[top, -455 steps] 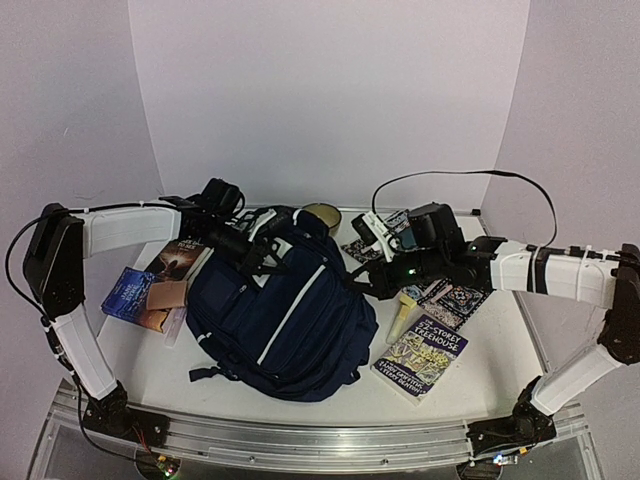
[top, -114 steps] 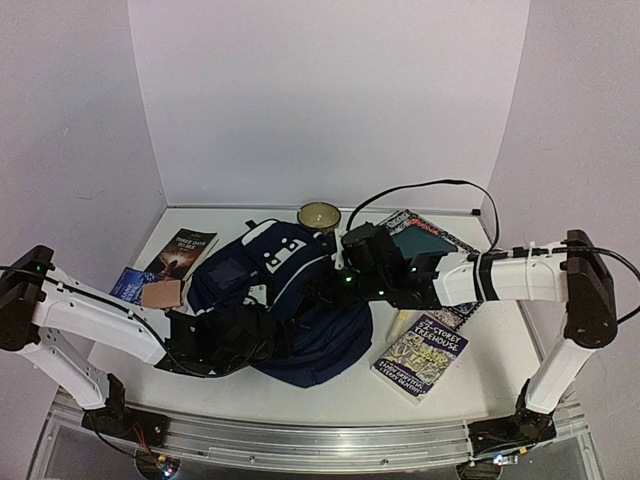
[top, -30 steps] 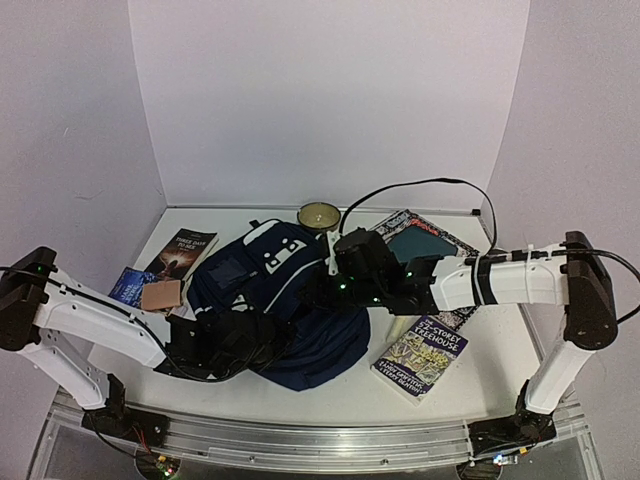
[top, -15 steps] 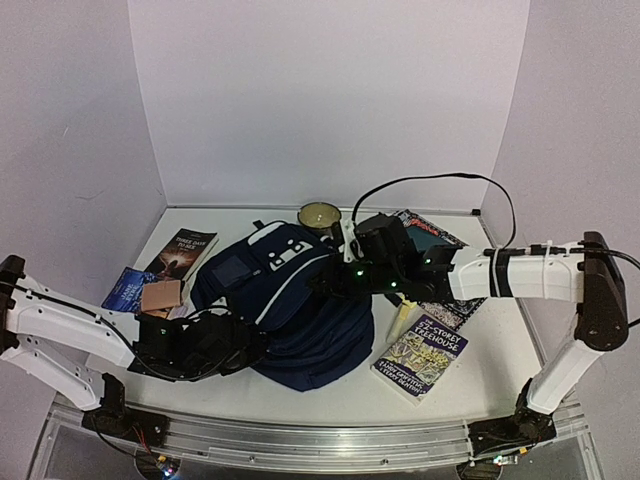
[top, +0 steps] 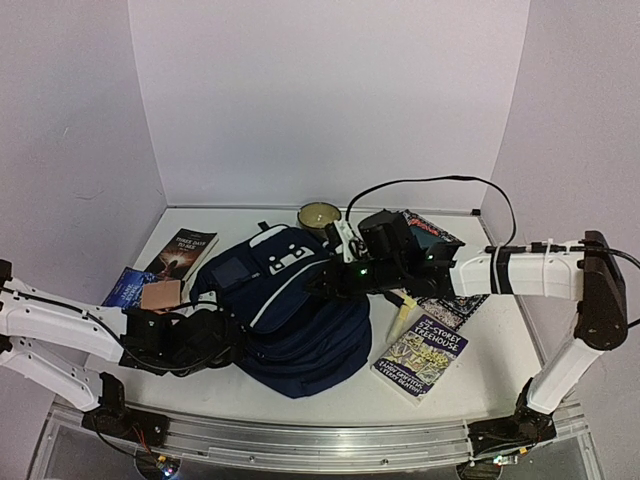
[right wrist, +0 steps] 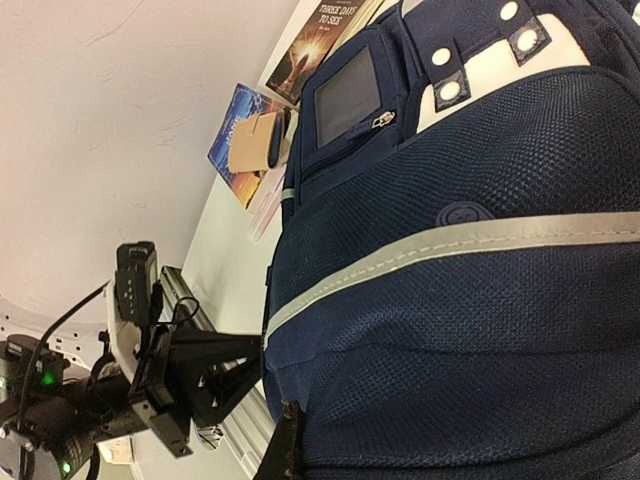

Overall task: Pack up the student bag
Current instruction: Unzip the upper front pocket of the student bag, then pass from the right arm to the left

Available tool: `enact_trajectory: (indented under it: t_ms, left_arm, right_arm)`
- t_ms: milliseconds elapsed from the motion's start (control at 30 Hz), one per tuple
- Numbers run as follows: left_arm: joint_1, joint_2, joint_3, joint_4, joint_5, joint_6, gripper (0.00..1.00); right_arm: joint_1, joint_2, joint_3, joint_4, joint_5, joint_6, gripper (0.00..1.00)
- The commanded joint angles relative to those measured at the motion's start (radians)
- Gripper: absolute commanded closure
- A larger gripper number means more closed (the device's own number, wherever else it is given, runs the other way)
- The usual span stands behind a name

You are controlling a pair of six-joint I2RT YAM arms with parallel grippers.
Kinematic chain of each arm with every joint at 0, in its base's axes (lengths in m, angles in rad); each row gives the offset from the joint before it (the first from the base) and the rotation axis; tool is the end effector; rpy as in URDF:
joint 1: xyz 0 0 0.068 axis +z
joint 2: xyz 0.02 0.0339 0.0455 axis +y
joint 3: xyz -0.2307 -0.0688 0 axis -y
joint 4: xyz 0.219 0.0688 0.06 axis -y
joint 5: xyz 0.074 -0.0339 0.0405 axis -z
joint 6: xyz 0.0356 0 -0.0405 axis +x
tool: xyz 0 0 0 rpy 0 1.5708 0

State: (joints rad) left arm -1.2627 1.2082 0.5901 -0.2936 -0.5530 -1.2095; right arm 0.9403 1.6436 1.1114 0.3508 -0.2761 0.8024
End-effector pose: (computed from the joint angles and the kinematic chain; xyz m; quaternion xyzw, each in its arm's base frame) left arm 0.0831 -0.1995 0.1687 -0.0641 0.9123 -0.2092 0.3462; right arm 0.2058 0.2985 0.2646 -0.1403 0.7531 0.5532 0.3273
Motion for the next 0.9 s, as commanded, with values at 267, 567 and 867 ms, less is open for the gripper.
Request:
enact_trajectory:
  t_ms: [267, 567, 867]
  left_arm:
    - [0.183, 0.014, 0.040, -0.272, -0.088, 0.279, 0.86]
    - [0.181, -0.129, 0.120, -0.219, 0.020, 0.552, 0.37]
    - [0.173, -0.138, 0.178, 0.010, 0.227, 0.734, 0.19]
  right_arm:
    - [-0.053, -0.044, 0.065, 0.056, -0.112, -0.051, 1.00]
    - [-0.053, -0.001, 0.112, 0.055, -0.065, -0.026, 1.00]
    - [-0.052, 0.034, 0.146, 0.036, -0.060, 0.000, 1.00]
